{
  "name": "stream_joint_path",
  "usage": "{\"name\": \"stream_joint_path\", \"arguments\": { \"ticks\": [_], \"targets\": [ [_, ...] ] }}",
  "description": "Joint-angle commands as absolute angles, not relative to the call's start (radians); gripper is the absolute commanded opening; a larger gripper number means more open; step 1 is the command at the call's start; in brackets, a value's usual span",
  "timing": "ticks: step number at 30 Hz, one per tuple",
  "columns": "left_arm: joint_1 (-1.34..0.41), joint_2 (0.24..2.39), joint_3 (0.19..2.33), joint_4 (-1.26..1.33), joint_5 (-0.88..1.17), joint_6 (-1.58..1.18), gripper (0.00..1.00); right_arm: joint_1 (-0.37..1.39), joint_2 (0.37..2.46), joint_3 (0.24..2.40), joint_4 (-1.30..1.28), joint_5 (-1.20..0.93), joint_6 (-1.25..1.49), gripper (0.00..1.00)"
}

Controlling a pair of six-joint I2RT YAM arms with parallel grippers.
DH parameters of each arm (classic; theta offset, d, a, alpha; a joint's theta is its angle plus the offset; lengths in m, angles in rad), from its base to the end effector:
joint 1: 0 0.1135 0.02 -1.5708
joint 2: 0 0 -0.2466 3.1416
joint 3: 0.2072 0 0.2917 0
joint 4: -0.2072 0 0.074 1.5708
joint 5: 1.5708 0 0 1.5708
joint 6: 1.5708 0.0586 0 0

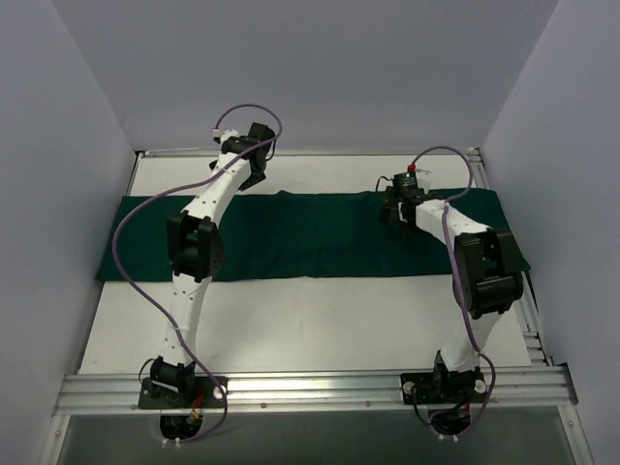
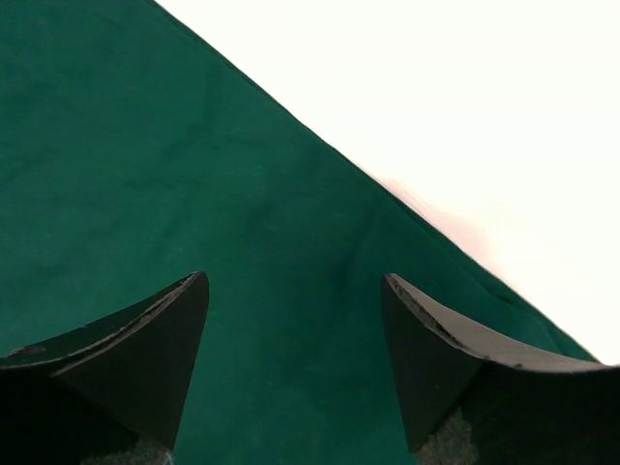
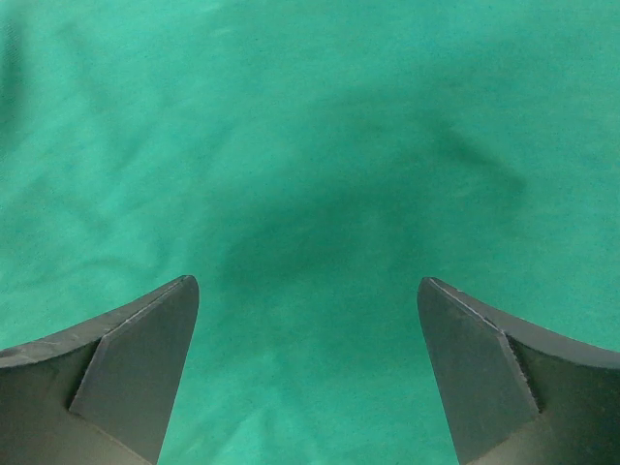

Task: Open and lay out the surgical kit
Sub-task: Open the surgical kit at the center of the board.

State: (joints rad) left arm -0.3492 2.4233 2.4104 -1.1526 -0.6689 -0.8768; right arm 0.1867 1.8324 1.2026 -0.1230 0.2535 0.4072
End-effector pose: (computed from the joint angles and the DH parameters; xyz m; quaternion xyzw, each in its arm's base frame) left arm 0.5191 -0.1503 0.2219 -0.3050 0.8760 0.1536 0.3405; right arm 0.4402 0.0682 0.1427 0.1501 0.8991 0.0045 0.4112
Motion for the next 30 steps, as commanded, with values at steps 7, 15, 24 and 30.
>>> {"name": "stream_joint_path", "arguments": {
  "ticks": [7, 15, 24, 30],
  "targets": [
    [-0.377, 2.508, 2.48, -1.075, -0.586, -0.827, 0.76, 0.258, 1.807, 1.187, -0.08, 0.218, 0.38, 0.91],
    [-0.383, 2.551, 2.484, -1.022, -0.551, -0.808, 0.75, 0.276, 1.81, 1.172, -0.066, 0.212, 0.373, 0.91],
    [-0.383, 2.594, 2.488, -0.98, -0.543, -0.796, 0.75, 0.285, 1.806, 1.164, -0.057, 0.201, 0.353, 0.91],
    [-0.383, 2.62, 2.502, -0.976, -0.546, -0.785, 0.73, 0.285, 1.809, 1.157, -0.051, 0.193, 0.351, 0.91]
  ]
}}
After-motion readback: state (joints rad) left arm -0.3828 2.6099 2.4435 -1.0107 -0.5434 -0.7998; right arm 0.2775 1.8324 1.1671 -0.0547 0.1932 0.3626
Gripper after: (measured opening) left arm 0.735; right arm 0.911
